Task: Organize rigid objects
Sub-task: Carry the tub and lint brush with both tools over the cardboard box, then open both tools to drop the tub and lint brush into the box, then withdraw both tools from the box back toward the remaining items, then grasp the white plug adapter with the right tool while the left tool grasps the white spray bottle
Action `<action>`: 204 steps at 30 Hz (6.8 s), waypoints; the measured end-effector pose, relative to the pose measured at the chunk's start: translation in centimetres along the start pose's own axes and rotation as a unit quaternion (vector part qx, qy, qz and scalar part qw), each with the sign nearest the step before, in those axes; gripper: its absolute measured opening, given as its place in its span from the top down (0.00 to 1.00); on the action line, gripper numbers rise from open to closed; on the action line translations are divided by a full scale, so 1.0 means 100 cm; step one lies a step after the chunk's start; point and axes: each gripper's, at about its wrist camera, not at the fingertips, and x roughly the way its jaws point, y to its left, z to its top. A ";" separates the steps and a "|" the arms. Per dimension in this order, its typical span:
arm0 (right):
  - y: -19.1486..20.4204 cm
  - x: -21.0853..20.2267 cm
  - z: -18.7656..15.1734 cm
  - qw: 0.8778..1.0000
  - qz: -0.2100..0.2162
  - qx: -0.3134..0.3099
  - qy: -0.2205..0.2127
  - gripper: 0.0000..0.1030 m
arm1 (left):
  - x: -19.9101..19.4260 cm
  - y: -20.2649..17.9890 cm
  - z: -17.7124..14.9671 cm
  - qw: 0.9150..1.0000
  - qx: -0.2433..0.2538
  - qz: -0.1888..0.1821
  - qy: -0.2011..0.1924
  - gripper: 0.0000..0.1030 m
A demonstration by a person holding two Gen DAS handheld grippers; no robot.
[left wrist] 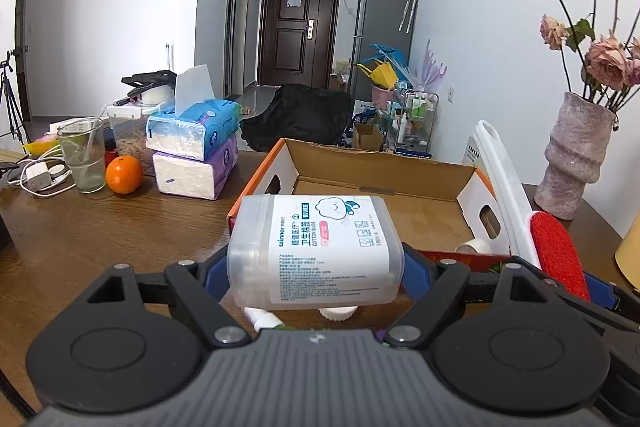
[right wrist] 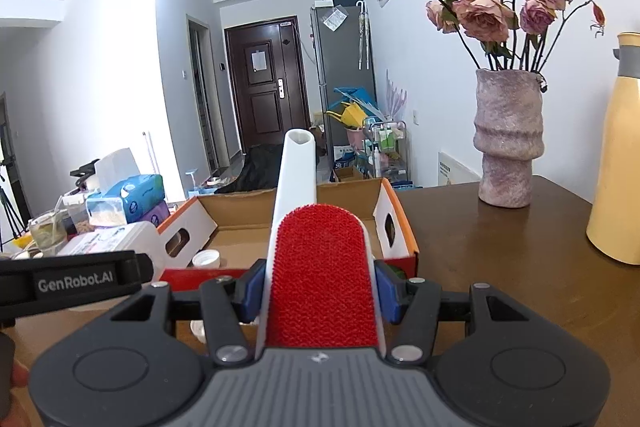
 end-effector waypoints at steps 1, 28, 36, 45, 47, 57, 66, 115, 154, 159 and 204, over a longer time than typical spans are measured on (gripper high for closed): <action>0.000 0.004 0.002 1.000 0.001 0.000 -0.001 0.47 | 0.003 0.000 0.002 1.000 -0.002 0.001 0.000 0.19; -0.002 0.083 0.037 1.000 0.004 0.004 -0.017 0.47 | 0.073 -0.009 0.040 1.000 -0.013 0.005 -0.004 0.19; 0.002 0.108 0.045 1.000 0.008 -0.004 -0.021 0.47 | 0.093 -0.011 0.049 1.000 -0.011 0.007 -0.006 0.19; 0.008 0.138 0.056 0.999 0.020 -0.028 -0.025 0.47 | 0.120 -0.005 0.063 1.000 -0.013 0.021 -0.006 0.19; 0.010 0.146 0.056 0.999 0.022 -0.034 -0.023 0.47 | 0.127 -0.003 0.064 1.000 -0.013 0.024 -0.004 0.19; 0.012 0.172 0.059 0.998 0.027 -0.062 -0.015 0.47 | 0.156 0.004 0.070 0.999 -0.001 0.035 0.006 0.19; 0.008 0.180 0.057 0.998 0.017 -0.066 -0.003 0.47 | 0.170 0.006 0.068 0.999 0.006 0.030 0.020 0.19; -0.008 0.107 0.039 0.999 -0.002 -0.051 -0.010 0.00 | 0.088 0.021 0.049 1.000 0.003 0.029 -0.012 0.00; -0.049 -0.034 -0.026 0.997 -0.038 -0.058 -0.019 0.00 | -0.028 0.065 -0.025 0.999 0.018 0.034 0.015 0.00; -0.059 -0.048 -0.036 0.997 -0.050 -0.065 -0.014 0.00 | -0.035 0.071 -0.036 0.999 0.015 0.035 0.025 0.00; -0.142 -0.017 -0.077 0.982 -0.157 0.068 0.078 0.42 | 0.022 0.090 -0.067 0.993 -0.026 0.084 0.079 0.00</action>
